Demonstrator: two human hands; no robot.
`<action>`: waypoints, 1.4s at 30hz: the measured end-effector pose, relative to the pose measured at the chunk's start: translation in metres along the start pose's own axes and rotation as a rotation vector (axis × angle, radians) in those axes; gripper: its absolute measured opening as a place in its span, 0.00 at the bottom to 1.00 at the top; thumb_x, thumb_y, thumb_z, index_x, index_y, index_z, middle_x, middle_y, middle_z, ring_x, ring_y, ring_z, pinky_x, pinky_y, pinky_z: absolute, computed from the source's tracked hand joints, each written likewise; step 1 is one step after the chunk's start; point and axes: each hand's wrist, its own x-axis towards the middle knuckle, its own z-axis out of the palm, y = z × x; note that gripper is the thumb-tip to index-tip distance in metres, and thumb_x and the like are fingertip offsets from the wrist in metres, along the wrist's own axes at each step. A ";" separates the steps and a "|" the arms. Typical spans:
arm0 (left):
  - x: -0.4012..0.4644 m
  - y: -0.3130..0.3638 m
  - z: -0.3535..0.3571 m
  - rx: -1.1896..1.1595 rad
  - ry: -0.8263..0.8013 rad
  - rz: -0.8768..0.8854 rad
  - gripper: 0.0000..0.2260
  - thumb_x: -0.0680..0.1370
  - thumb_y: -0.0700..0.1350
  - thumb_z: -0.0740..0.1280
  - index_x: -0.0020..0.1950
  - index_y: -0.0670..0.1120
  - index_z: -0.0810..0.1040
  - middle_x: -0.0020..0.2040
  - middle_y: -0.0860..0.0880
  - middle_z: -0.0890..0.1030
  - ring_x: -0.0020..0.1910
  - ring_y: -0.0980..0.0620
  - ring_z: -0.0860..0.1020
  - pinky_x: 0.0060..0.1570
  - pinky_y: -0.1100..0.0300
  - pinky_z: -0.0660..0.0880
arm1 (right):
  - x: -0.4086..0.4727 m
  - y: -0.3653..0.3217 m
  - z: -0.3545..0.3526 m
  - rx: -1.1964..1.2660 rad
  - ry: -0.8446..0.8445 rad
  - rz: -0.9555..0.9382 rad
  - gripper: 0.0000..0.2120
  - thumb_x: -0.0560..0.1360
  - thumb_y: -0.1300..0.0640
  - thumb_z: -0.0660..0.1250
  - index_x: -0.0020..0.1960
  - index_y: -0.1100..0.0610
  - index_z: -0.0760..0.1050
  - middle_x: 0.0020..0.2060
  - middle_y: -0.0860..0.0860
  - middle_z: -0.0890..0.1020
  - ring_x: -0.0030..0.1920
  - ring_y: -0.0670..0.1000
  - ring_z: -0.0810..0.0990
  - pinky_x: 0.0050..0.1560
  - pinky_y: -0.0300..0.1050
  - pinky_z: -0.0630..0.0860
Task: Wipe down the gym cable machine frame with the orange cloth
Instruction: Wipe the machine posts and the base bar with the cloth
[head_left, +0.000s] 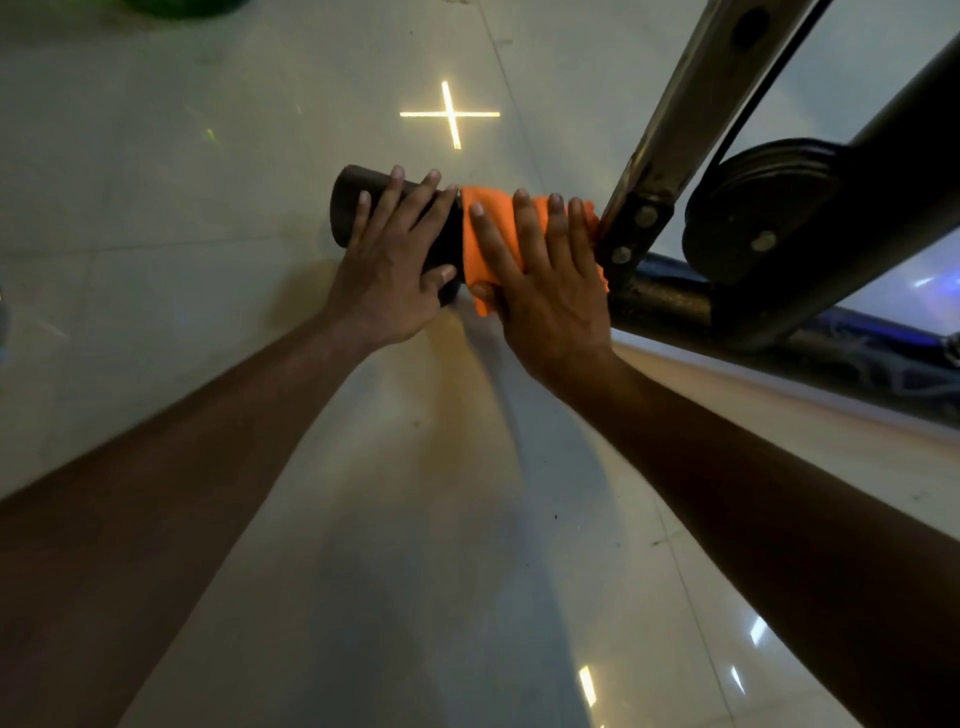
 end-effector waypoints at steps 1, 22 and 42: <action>0.000 -0.001 0.000 -0.005 0.007 0.000 0.36 0.83 0.49 0.69 0.87 0.49 0.56 0.87 0.48 0.55 0.87 0.41 0.47 0.83 0.37 0.44 | -0.006 0.006 0.000 -0.001 -0.001 -0.027 0.39 0.88 0.44 0.60 0.89 0.50 0.41 0.87 0.64 0.51 0.86 0.71 0.50 0.86 0.69 0.47; -0.035 0.036 -0.008 -0.086 -0.100 -0.037 0.35 0.85 0.52 0.67 0.88 0.52 0.53 0.89 0.48 0.48 0.87 0.42 0.45 0.82 0.35 0.50 | -0.051 0.022 -0.054 0.439 -0.052 0.019 0.27 0.87 0.51 0.61 0.86 0.49 0.64 0.82 0.54 0.70 0.83 0.58 0.66 0.79 0.61 0.71; -0.031 0.264 0.013 -0.047 0.030 0.556 0.27 0.87 0.51 0.63 0.85 0.46 0.64 0.86 0.47 0.62 0.86 0.46 0.56 0.84 0.42 0.54 | -0.245 0.158 -0.108 0.503 0.046 0.609 0.20 0.89 0.46 0.60 0.78 0.49 0.74 0.55 0.52 0.87 0.52 0.53 0.85 0.48 0.41 0.70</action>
